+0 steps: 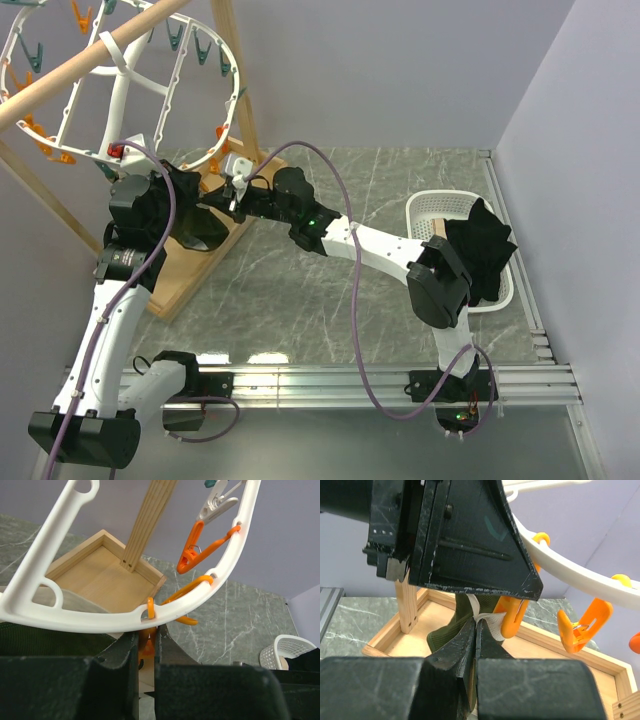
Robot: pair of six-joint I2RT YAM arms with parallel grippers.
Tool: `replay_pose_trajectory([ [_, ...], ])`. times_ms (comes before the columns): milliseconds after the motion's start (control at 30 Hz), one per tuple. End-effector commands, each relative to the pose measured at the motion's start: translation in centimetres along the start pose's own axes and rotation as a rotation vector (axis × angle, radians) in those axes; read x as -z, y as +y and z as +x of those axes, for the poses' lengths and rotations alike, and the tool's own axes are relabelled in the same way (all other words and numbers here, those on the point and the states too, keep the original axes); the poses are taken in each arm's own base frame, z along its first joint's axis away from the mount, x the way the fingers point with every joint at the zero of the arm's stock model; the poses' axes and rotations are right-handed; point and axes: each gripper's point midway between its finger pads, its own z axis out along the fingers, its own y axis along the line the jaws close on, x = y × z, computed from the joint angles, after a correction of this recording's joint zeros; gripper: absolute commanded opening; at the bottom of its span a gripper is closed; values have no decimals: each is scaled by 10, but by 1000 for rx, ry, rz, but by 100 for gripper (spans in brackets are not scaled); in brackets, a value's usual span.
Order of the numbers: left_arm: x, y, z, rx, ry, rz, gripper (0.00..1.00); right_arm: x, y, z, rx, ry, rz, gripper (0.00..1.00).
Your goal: Clip the underwear to the hanger
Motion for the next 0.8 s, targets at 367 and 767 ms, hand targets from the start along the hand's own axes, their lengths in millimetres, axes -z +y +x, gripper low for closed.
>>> replay_pose_trajectory([
  [367,4,2,22,-6,93,-4,20,3,-10,-86,80,-152,24,0],
  [767,8,-16,-10,-25,3,55,35,4,-12,-80,81,-142,31,0],
])
